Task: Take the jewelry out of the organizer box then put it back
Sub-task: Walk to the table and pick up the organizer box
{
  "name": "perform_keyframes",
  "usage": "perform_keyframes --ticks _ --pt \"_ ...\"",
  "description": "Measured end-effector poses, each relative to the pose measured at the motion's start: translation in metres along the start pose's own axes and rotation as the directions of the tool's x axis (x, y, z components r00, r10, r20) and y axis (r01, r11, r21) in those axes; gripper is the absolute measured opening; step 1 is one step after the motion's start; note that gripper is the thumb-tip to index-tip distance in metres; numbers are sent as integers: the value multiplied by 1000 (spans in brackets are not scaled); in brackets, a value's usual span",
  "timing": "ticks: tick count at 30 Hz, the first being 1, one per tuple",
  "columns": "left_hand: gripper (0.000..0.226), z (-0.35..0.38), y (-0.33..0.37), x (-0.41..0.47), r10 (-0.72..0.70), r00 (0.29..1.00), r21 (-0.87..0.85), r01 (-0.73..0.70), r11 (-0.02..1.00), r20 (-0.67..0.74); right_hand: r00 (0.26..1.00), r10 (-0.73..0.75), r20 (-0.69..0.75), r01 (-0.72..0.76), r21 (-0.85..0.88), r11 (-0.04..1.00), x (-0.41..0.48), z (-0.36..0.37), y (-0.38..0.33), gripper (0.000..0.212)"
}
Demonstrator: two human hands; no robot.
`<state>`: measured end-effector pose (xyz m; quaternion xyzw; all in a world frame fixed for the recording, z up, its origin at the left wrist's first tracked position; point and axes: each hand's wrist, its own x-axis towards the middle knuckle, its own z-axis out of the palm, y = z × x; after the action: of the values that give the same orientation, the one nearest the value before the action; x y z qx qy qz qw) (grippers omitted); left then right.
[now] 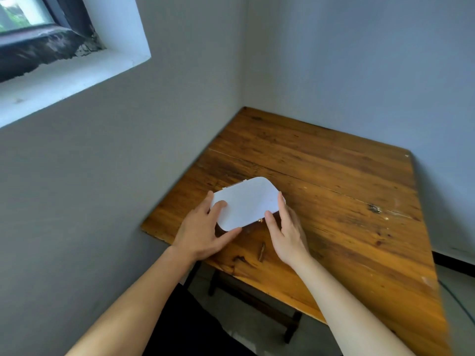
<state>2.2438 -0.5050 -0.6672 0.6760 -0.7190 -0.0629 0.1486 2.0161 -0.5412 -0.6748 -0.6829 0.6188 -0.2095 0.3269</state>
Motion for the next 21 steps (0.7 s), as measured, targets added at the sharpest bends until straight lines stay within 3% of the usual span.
perform_keyframes --ticks 4,9,12,15,18,21 --pt "71 -13 -2 8 -7 1000 3 7 1000 19 997 70 30 -74 160 984 5 -12 3 69" --pt "58 -34 -2 23 -153 978 -367 90 926 -146 995 -83 56 80 60 995 2 -12 12 62" --pt "58 -32 -11 41 -309 939 -528 188 828 -151 995 -78 64 77 4 997 1 -10 10 40" --pt "36 -22 -25 58 -421 902 -562 300 771 -96 996 -73 56 74 -6 997 5 -8 6 35" --pt "21 -18 -33 70 -551 834 -655 437 617 37 997 -61 57 61 0 998 11 -8 1 33" --pt "19 -14 -42 77 -622 764 -742 516 428 172 996 -48 72 51 -32 998 18 -8 -5 33"
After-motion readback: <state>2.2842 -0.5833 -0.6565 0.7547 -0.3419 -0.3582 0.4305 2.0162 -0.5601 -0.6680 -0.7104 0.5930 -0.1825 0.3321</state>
